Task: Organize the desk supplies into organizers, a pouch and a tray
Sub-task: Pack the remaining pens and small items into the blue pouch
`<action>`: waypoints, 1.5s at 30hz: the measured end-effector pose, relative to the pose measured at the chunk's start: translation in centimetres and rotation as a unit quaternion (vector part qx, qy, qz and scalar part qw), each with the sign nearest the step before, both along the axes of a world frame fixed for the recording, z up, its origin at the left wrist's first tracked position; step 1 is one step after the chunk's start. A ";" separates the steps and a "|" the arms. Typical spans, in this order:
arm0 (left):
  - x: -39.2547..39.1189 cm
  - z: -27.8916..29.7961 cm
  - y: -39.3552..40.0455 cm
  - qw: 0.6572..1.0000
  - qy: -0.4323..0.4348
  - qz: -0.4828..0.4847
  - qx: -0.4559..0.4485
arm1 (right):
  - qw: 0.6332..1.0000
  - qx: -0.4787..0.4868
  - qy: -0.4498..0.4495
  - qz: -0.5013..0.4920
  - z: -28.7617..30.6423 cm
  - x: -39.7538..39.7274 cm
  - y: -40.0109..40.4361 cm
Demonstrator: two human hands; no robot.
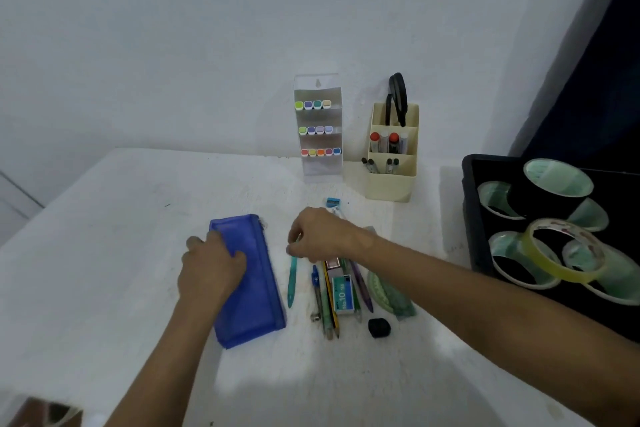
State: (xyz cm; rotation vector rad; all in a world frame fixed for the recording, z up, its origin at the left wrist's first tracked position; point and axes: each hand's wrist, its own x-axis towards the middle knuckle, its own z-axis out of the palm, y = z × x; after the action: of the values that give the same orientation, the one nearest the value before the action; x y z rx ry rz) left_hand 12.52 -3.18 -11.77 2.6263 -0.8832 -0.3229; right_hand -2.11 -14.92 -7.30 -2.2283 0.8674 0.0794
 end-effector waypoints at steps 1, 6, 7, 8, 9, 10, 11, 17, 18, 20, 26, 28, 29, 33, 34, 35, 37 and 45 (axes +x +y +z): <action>0.3 -0.1 0.5 1.000 0.011 0.019 0.013 | 1.000 0.013 0.016 0.003 -0.1 0.8 0.6; 0.9 -0.8 2.2 0.995 0.083 0.027 -0.045 | 0.996 0.060 0.060 -0.010 -1.7 4.1 3.6; 0.9 -0.8 2.4 0.994 0.085 0.021 -0.062 | 0.996 0.064 0.047 -0.029 -2.1 4.4 3.8; 0.9 -0.6 2.5 0.994 0.079 0.018 -0.077 | 0.996 0.071 0.029 -0.052 -2.4 4.6 4.0; 0.9 -0.3 2.5 0.993 0.072 0.018 -0.094 | 0.993 0.086 0.009 -0.079 -2.6 4.7 4.0; 1.0 0.1 2.5 0.991 0.067 0.020 -0.113 | 0.989 0.107 -0.013 -0.105 -2.7 4.8 3.8; 1.0 0.5 2.5 0.988 0.071 0.024 -0.135 | 0.983 0.130 -0.038 -0.127 -2.6 4.7 3.7; -0.5 3.1 1.8 0.964 0.129 0.026 -0.232 | 0.952 0.175 -0.179 -0.173 -0.3 2.7 2.9; -1.0 3.5 1.6 0.958 0.142 0.027 -0.246 | 0.950 0.166 -0.195 -0.177 0.2 2.3 2.9; -2.3 4.2 1.0 0.944 0.174 0.030 -0.279 | 0.946 0.153 -0.214 -0.190 0.9 1.2 2.8; -6.5 5.5 -0.6 0.862 0.384 0.027 -0.331 | 0.838 0.375 -0.301 -0.257 2.0 -3.2 2.0; -7.8 5.2 -1.0 0.890 0.368 -0.007 -0.269 | 0.859 0.307 -0.312 -0.267 1.4 -4.5 1.6; -8.6 4.9 -1.3 0.919 0.321 -0.042 -0.224 | 0.882 0.250 -0.301 -0.264 1.3 -5.3 1.4; -11.0 5.1 -2.1 0.948 0.213 -0.130 -0.198 | 0.960 0.037 -0.219 -0.171 2.0 -8.5 0.7; -11.5 5.8 -2.5 0.931 0.263 -0.129 -0.218 | 0.967 0.013 -0.210 -0.143 2.5 -9.1 0.5; -12.0 6.3 -2.9 0.910 0.324 -0.125 -0.225 | 0.971 0.006 -0.205 -0.126 2.9 -9.9 0.3; -12.8 7.1 -4.1 0.898 0.365 -0.137 -0.204 | 0.970 0.007 -0.216 -0.109 3.8 -11.0 -0.1; -13.8 5.0 -6.6 0.941 0.177 -0.238 -0.163 | 0.953 -0.147 -0.131 -0.231 4.6 -16.6 -2.4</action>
State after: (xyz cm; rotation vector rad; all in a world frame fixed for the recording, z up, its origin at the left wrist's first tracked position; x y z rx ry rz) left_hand -1.24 -9.78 -6.76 1.9471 -1.3031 -0.6801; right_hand -18.68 -17.36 -2.69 -2.1692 1.2876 -0.5864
